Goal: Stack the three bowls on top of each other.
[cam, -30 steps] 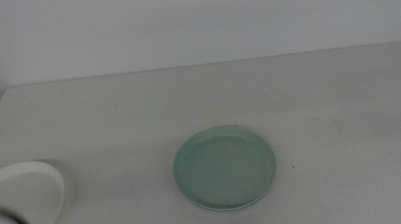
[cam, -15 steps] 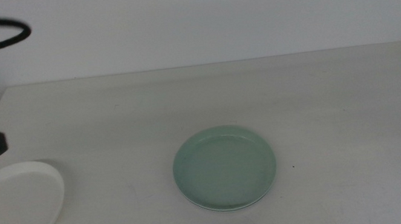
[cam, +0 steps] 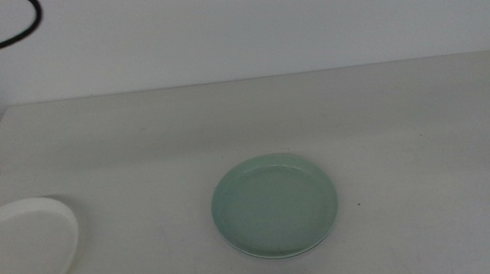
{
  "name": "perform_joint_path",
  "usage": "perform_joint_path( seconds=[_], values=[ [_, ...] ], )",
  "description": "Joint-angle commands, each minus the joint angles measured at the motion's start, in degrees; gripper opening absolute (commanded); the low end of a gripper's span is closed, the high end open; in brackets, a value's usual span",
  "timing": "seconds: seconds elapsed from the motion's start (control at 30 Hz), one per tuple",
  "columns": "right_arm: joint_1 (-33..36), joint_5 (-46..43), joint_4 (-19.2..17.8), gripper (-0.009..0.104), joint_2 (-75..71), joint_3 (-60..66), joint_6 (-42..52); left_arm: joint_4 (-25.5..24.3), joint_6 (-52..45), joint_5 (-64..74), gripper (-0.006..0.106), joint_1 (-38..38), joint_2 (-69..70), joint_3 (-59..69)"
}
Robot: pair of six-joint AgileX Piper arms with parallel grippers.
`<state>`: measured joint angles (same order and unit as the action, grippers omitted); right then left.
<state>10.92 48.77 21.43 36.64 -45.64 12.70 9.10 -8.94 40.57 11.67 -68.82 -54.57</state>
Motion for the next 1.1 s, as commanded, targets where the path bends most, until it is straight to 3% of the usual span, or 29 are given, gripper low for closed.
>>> perform_joint_path(
  seconds=[0.0, 0.17, 0.3, 0.9, 0.97, 1.07],
  values=[
    [-0.4, -3.4, 0.7, 0.054, 0.1, -1.5, 0.3, 5.9, -7.9, 2.2, 0.105, 4.3, -2.4, -5.1],
    [-0.4, -3.4, 0.7, 0.054, 0.1, -1.5, 0.4, 19.2, -30.6, 14.2, 0.105, 18.2, -11.0, -11.6],
    [-0.4, -3.4, 0.7, 0.054, 0.1, -1.5, 0.4, 22.6, -33.4, 12.5, 0.105, 22.3, -16.2, -13.8],
    [-0.4, -3.4, 0.7, 0.054, 0.1, -1.5, 0.4, 21.3, -36.6, 8.7, 0.105, 22.6, -38.2, -14.9],
    [-0.4, -3.4, 0.7, 0.054, 0.1, -1.5, 0.4, 21.4, -36.6, 8.9, 0.099, 22.6, -39.4, -14.9],
    [-0.4, -3.4, 0.7, 0.054, 0.1, -1.5, 0.4, 21.4, -36.6, 9.6, 0.078, 22.6, -39.8, -14.9]
  ],
)
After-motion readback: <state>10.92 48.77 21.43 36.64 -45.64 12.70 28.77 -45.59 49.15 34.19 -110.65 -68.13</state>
